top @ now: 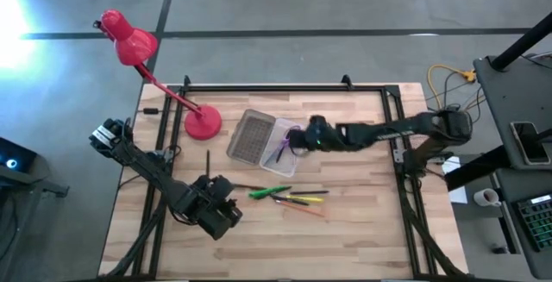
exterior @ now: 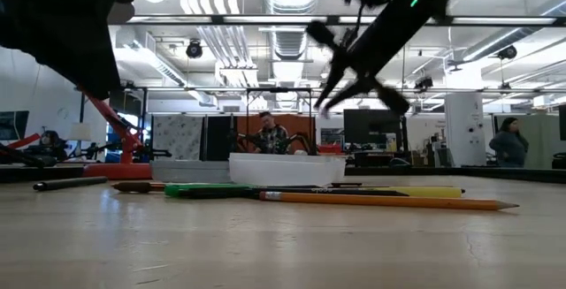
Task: Pick & place school supplies into a supply box
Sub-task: Put the purple pen into the supply box, then put the black pen into the supply box
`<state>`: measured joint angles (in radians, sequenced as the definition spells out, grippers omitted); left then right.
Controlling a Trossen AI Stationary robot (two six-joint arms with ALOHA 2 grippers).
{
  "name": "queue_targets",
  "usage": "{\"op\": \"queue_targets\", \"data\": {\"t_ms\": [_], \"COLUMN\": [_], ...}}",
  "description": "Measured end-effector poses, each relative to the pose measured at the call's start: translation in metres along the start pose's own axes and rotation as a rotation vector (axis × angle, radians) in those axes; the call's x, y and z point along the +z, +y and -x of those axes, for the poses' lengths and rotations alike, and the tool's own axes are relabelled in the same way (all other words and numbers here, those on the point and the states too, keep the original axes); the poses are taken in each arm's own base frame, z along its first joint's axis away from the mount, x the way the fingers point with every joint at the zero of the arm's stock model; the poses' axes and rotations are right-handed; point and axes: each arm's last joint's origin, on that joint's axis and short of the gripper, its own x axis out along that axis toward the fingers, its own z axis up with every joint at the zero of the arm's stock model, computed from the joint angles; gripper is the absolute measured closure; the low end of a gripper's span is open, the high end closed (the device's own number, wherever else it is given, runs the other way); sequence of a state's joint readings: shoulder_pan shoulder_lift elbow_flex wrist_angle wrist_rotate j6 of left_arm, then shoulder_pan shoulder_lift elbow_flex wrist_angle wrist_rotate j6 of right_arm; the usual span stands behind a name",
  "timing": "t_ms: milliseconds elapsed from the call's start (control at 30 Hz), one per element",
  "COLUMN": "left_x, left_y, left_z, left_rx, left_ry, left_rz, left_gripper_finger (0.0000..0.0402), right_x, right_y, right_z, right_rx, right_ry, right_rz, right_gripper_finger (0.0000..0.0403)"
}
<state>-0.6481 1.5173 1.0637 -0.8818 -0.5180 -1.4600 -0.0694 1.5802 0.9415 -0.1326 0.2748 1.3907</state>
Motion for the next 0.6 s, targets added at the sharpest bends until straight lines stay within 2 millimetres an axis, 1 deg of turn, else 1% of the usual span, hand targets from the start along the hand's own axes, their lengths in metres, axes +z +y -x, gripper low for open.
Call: {"op": "queue_targets", "data": {"t_ms": [67,133,300,400,500,600], "left_x": [-0.002,-0.004,-0.006,-0.006,-0.006,-0.004], "left_y": [0.0,-0.001,-0.001,-0.001,0.0,0.004], "left_z": [0.001,0.002,0.004,0.004,0.004,0.007], "left_rx": [-0.004,-0.011,-0.014,-0.014,-0.007,0.009], "left_ry": [0.004,0.005,0.007,0.007,0.007,0.01], "left_rz": [0.008,0.011,0.021,0.021,0.017,0.054], "left_gripper_finger": [0.0254,0.0254,0.0254,0.0254,0.0254,0.0254], "right_x": [0.01,0.015,0.011,0.01,0.009,0.011], "right_y": [-0.004,-0.004,-0.004,0.004,0.005,0.009], "right_z": [-0.015,-0.027,-0.052,-0.056,-0.058,-0.05], "right_rx": [-0.032,-0.044,-0.09,-0.06,-0.055,-0.024], "right_ry": [0.01,0.034,0.082,0.127,0.16,0.162], "right_rz": [-0.025,-0.048,-0.084,-0.079,-0.043,0.063], "right_gripper_finger": [0.0389,0.0381,0.0334,0.0302,0.0277,0.0259]}}
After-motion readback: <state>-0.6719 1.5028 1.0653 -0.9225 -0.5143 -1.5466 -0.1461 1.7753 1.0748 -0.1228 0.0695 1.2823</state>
